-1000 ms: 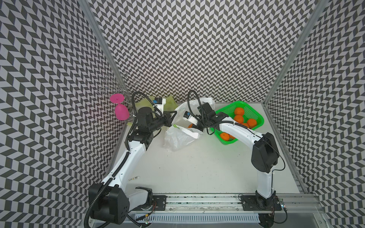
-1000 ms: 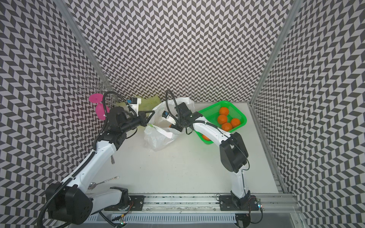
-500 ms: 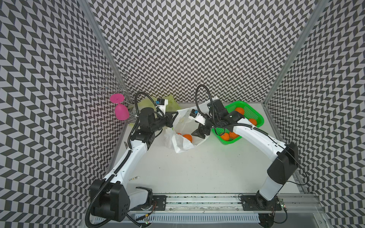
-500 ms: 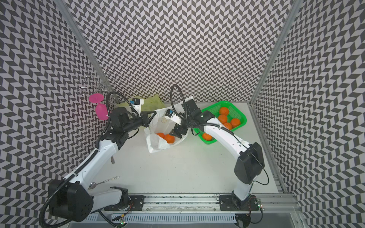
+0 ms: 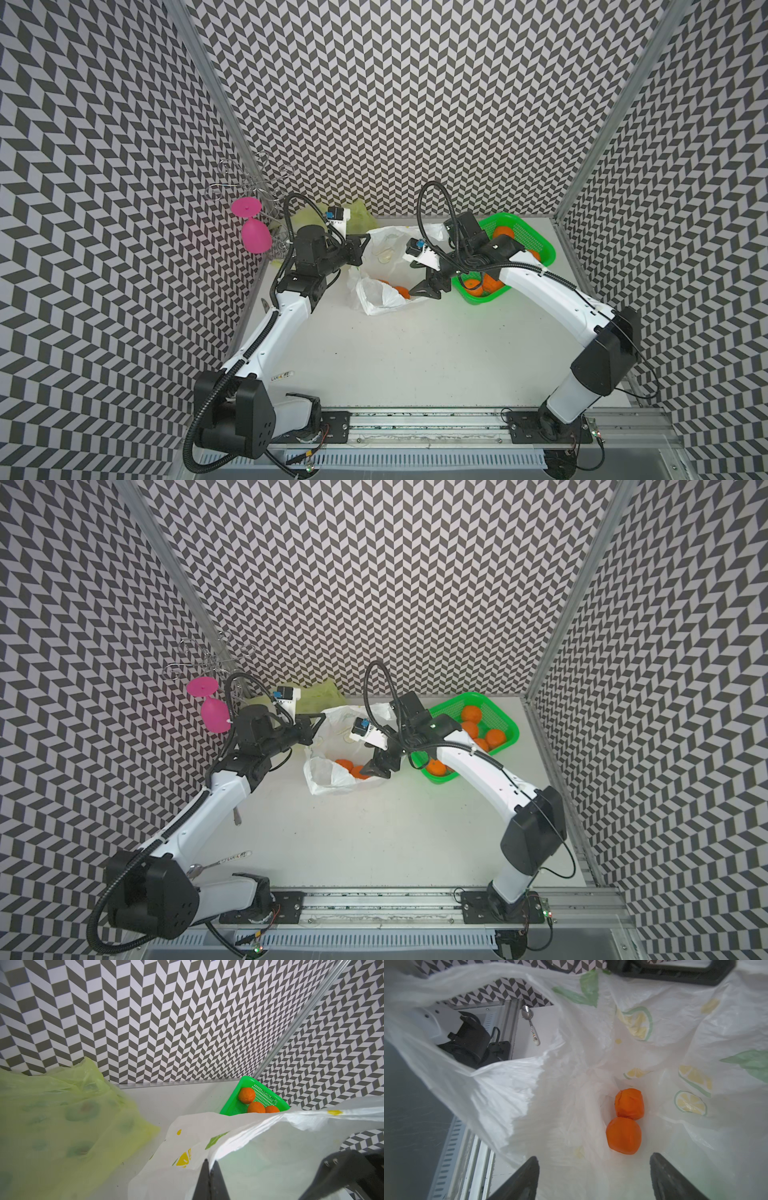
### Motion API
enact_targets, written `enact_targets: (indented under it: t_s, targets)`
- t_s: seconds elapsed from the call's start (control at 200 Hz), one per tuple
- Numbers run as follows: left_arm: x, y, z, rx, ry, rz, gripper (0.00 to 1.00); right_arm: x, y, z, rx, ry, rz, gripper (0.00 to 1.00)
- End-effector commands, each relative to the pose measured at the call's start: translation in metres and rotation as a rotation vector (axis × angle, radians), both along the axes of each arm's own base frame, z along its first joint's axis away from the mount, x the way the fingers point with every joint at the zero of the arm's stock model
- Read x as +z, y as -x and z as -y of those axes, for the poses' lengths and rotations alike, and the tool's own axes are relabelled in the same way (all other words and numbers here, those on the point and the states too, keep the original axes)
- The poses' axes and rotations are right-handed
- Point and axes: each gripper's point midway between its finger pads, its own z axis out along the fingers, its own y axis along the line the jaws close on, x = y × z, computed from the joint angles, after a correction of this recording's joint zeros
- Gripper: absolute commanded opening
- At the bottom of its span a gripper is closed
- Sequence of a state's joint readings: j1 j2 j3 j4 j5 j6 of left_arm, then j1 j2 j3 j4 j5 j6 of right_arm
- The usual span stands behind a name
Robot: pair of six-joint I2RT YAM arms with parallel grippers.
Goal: Place the oranges into plastic bags & tie knots
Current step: Pick up the orange from the basket.
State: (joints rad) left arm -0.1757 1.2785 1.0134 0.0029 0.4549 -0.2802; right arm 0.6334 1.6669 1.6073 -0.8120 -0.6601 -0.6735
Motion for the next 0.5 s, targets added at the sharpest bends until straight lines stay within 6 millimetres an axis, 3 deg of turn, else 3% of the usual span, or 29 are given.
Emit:
enact_targets:
  t_s: [0.0, 0.15, 0.235, 0.315, 0.426, 0.496]
  targets:
    - [0.015, -0.006, -0.015, 0.085, -0.033, 0.042, 0.0, 0.026, 0.034, 0.02, 0.089, -0.044, 0.041, 0.84]
    - [0.018, -0.01, -0.022, 0.123, -0.059, 0.048, 0.0, 0.049, 0.05, 0.056, 0.033, -0.102, 0.078, 0.85]
    - [0.019, -0.01, -0.026, 0.136, -0.06, 0.052, 0.0, 0.054, 0.036, 0.088, -0.069, -0.126, 0.07, 0.85]
    - [0.023, -0.009, -0.027, 0.139, -0.057, 0.061, 0.0, 0.051, -0.003, 0.13, -0.262, -0.117, 0.068, 0.84]
    - [0.025, -0.007, -0.024, 0.124, -0.045, 0.061, 0.0, 0.044, -0.082, 0.199, -0.612, -0.124, 0.05, 0.83]
    - [0.025, -0.005, -0.022, 0.107, -0.035, 0.058, 0.0, 0.021, -0.126, 0.234, -0.805, -0.047, 0.079, 0.83]
